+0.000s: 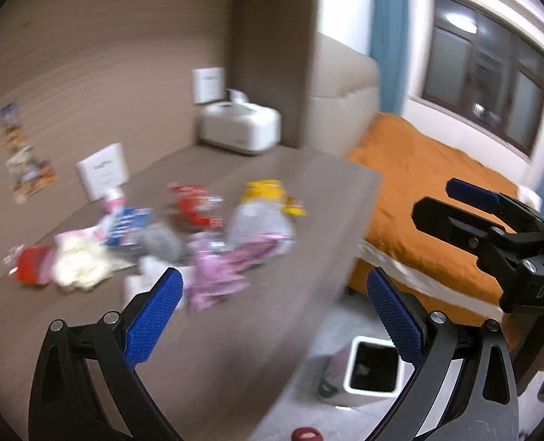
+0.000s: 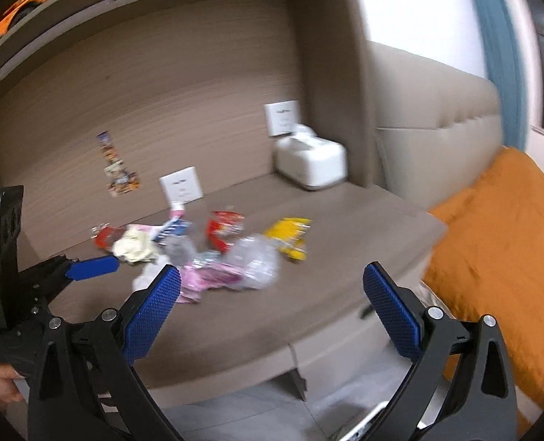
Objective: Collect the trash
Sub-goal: 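Move both open tools back toward the desk, then grasp the white tissue with the left tool while the right tool grasps the pink wrapper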
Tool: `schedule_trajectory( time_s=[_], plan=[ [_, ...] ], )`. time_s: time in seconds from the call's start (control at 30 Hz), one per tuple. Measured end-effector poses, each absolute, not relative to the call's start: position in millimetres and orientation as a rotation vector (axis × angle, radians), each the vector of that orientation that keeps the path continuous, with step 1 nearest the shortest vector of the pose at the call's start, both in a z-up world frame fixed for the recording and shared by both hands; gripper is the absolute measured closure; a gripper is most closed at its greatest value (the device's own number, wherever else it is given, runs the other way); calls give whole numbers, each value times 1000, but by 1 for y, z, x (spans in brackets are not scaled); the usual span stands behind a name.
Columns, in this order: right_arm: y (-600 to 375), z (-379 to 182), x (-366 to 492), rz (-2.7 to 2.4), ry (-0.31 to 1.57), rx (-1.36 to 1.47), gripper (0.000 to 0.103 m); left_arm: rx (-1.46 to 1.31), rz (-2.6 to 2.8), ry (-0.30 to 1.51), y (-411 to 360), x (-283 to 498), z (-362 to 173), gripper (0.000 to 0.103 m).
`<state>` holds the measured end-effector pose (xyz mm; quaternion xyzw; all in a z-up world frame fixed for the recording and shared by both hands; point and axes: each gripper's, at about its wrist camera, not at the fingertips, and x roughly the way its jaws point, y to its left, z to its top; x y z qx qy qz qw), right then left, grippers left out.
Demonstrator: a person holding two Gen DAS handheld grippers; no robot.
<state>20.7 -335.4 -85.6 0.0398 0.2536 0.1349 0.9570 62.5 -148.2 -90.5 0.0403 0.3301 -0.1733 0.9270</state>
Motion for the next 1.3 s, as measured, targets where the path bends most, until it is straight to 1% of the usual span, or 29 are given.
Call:
schedule_trajectory(
  time_s=[0.23, 0.57, 0.63, 0.7, 0.73, 0.77, 0.8, 0.87, 0.9, 0.93, 1.0, 1.03, 1.07, 1.1, 1.17, 1.2, 1.23, 1.3],
  plan=[
    [-279, -93, 45, 311, 561, 57, 4, 85, -275, 686, -91, 73, -95, 5],
    [-238, -126, 78, 196, 674, 95, 4, 141, -367, 752, -64, 111, -124, 5],
    [-232, -136, 86, 181, 703, 102, 4, 155, -383, 775, -61, 120, -134, 8],
    [-224, -146, 93, 177, 732, 108, 6, 162, -401, 802, -57, 129, -144, 13],
    [-221, -149, 96, 174, 742, 109, 10, 166, -410, 814, -54, 133, -148, 14],
    [-218, -153, 100, 172, 757, 109, 14, 166, -431, 829, -53, 136, -153, 16],
    [-214, -158, 103, 171, 775, 112, 16, 166, -443, 836, -51, 139, -156, 21],
    [-208, -166, 108, 174, 798, 125, 24, 167, -464, 856, -50, 145, -163, 23],
    [-205, -170, 112, 177, 815, 130, 27, 164, -481, 871, -49, 149, -167, 27],
    [-204, -173, 115, 180, 826, 135, 33, 165, -492, 879, -50, 150, -170, 30],
    [-200, -179, 120, 182, 848, 141, 41, 166, -534, 911, -54, 155, -177, 45],
    [-199, -183, 122, 185, 865, 145, 53, 168, -549, 921, -55, 157, -180, 50],
    [-199, -186, 124, 195, 879, 152, 68, 171, -565, 932, -57, 158, -182, 56],
    [-198, -187, 125, 213, 886, 167, 68, 185, -580, 926, -60, 157, -182, 68],
    [-197, -185, 124, 216, 878, 162, 74, 195, -598, 931, -63, 158, -181, 77],
    [-196, -182, 123, 216, 869, 156, 75, 201, -603, 929, -63, 157, -180, 79],
    [-196, -178, 121, 222, 856, 151, 79, 204, -605, 929, -63, 157, -179, 80],
    [-196, -167, 116, 233, 831, 141, 80, 206, -600, 921, -61, 155, -172, 80]
  ],
)
